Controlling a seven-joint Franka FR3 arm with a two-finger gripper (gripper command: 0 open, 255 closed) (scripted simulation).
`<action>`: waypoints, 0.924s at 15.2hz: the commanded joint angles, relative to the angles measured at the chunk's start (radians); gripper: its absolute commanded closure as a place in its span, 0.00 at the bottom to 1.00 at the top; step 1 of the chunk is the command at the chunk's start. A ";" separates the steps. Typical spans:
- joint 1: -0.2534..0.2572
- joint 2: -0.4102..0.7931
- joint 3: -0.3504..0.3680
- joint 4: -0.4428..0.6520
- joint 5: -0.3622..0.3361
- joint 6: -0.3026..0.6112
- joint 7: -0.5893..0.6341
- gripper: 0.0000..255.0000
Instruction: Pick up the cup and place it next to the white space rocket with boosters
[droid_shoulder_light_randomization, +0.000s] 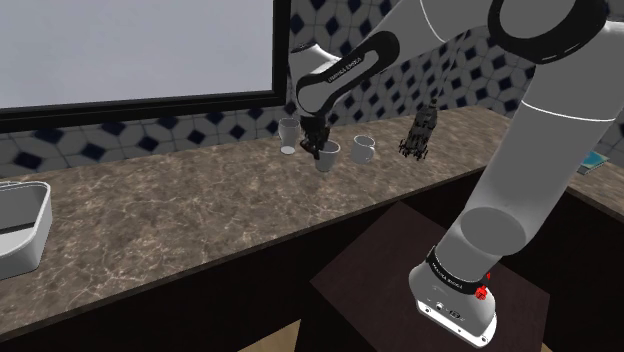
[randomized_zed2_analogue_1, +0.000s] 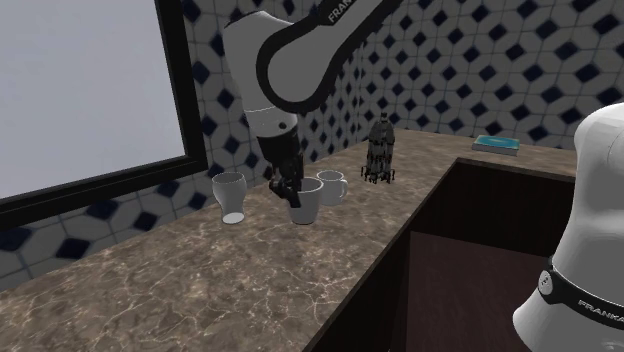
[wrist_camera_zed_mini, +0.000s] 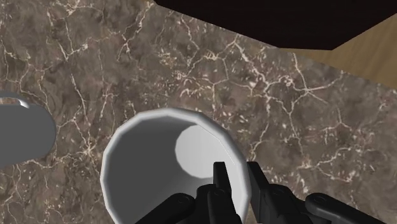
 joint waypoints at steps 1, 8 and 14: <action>0.002 -0.019 0.002 0.008 0.006 -0.027 -0.006 1.00; 0.003 -0.070 0.005 0.045 0.023 -0.113 -0.029 1.00; 0.004 -0.107 0.006 0.086 0.034 -0.188 -0.047 1.00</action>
